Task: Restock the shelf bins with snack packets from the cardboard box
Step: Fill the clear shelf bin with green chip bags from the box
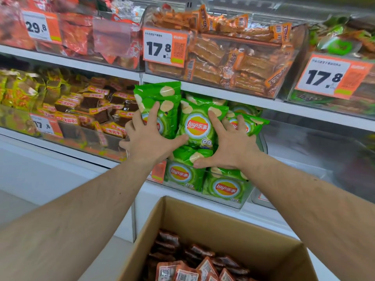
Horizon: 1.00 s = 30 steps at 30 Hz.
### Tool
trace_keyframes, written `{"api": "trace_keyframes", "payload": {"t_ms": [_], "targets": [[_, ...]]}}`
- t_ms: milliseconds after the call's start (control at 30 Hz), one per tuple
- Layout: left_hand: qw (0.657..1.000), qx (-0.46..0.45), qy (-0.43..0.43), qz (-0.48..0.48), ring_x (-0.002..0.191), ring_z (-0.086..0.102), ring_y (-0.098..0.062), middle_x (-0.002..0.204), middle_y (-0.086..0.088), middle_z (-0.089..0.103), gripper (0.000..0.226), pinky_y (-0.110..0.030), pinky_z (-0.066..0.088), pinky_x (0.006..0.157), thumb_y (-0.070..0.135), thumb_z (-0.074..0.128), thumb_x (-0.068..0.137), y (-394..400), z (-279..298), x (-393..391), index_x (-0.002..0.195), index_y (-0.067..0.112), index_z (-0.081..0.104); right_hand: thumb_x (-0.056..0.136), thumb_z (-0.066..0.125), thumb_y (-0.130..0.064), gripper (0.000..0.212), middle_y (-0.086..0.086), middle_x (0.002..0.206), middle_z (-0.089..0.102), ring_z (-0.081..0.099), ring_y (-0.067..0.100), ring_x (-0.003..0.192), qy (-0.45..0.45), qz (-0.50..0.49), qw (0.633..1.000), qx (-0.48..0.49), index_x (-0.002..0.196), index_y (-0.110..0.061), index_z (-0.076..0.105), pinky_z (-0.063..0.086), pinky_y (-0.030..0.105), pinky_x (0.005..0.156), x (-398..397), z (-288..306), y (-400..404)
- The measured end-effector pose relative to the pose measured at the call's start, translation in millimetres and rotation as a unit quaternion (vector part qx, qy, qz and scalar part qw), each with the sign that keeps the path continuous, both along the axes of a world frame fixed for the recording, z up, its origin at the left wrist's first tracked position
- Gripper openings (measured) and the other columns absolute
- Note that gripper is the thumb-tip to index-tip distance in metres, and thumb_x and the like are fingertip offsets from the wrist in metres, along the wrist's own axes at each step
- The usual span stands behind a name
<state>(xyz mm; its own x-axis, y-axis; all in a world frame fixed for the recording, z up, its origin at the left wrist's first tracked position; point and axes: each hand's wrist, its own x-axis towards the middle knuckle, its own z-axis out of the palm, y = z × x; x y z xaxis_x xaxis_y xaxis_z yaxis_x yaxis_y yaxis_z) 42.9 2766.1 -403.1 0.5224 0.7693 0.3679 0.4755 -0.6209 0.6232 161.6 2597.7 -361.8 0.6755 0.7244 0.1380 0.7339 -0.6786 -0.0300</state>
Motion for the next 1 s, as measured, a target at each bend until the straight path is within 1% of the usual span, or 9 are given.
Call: {"api": "trace_keyframes", "payload": {"t_ms": [133,200,300,367,400,533,633,833,1000], "targets": [[1.000,0.000,0.001,-0.002,0.143,0.010,-0.035,0.158,-0.001,0.008,0.111,-0.068,0.025,0.104,0.088,0.062,0.058,2,2,3,0.148,0.054,0.006,0.043,0.063,-0.093,0.142,0.000,0.165,0.004,-0.019,0.037,0.148,0.007,-0.002,1.000,0.006,0.144,-0.050,-0.028,0.021,0.077,0.105,4,0,3],[0.999,0.030,0.015,0.006,0.144,0.006,-0.034,0.159,-0.002,0.005,0.110,-0.069,0.023,0.104,0.089,0.060,0.058,3,5,0,0.149,0.051,0.009,0.044,0.064,-0.092,0.141,-0.001,0.165,0.004,-0.019,0.036,0.148,0.006,-0.001,1.000,0.012,0.144,-0.051,-0.027,0.021,0.077,0.105,4,-1,3],[0.981,0.187,0.045,0.028,0.149,-0.002,-0.034,0.162,-0.007,0.003,0.110,-0.068,0.016,0.108,0.092,0.052,0.058,12,9,-3,0.147,0.030,0.029,0.043,0.062,-0.093,0.141,-0.002,0.165,0.004,-0.019,0.035,0.148,-0.001,-0.002,1.000,0.015,0.143,-0.051,-0.027,0.021,0.078,0.104,4,-2,2],[0.955,0.294,0.033,0.016,0.150,0.003,-0.033,0.163,-0.008,0.011,0.106,-0.063,0.014,0.111,0.089,0.049,0.059,20,19,-2,0.135,0.016,0.043,0.043,0.061,-0.094,0.141,-0.002,0.165,0.004,-0.019,0.035,0.148,0.001,-0.002,1.000,0.013,0.143,-0.052,-0.027,0.021,0.078,0.104,4,-2,2],[0.948,0.316,0.033,-0.006,0.151,0.006,-0.030,0.163,-0.006,0.014,0.102,-0.060,0.013,0.112,0.085,0.050,0.060,23,27,0,0.133,0.014,0.043,0.043,0.061,-0.094,0.141,-0.002,0.165,0.004,-0.019,0.035,0.148,0.003,-0.002,1.000,0.011,0.143,-0.052,-0.027,0.021,0.078,0.104,4,-2,2],[0.950,0.296,0.063,-0.083,0.143,0.029,-0.018,0.157,0.001,0.030,0.104,-0.053,0.012,0.115,0.077,0.061,0.067,26,45,12,0.149,0.022,0.026,0.043,0.061,-0.094,0.141,-0.002,0.165,0.002,-0.020,0.035,0.148,0.005,-0.002,1.000,0.008,0.144,-0.051,-0.028,0.021,0.078,0.105,4,-1,2],[0.948,0.302,0.052,-0.083,0.141,0.032,-0.018,0.153,0.003,0.038,0.098,-0.053,0.008,0.117,0.076,0.051,0.069,24,34,15,0.149,0.023,0.034,0.043,0.062,-0.093,0.141,-0.002,0.165,0.002,-0.020,0.035,0.148,0.007,0.000,1.000,0.009,0.144,-0.051,-0.028,0.019,0.078,0.105,3,-1,1],[0.952,0.272,0.081,-0.111,0.141,0.031,-0.018,0.150,0.004,0.042,0.092,-0.050,0.002,0.118,0.070,0.041,0.068,17,42,24,0.147,0.024,0.039,0.043,0.061,-0.094,0.141,-0.002,0.165,0.001,-0.019,0.036,0.148,0.005,0.002,1.000,0.011,0.144,-0.050,-0.027,0.017,0.079,0.105,4,-1,3],[0.964,0.196,0.109,-0.140,0.141,0.025,-0.017,0.153,0.006,0.039,0.076,-0.044,0.001,0.117,0.046,0.033,0.074,25,57,30,0.148,0.027,0.039,0.044,0.061,-0.094,0.141,0.000,0.165,0.001,-0.019,0.038,0.148,0.004,-0.007,1.000,0.003,0.144,-0.049,-0.029,0.016,0.079,0.105,5,-1,5]]}}
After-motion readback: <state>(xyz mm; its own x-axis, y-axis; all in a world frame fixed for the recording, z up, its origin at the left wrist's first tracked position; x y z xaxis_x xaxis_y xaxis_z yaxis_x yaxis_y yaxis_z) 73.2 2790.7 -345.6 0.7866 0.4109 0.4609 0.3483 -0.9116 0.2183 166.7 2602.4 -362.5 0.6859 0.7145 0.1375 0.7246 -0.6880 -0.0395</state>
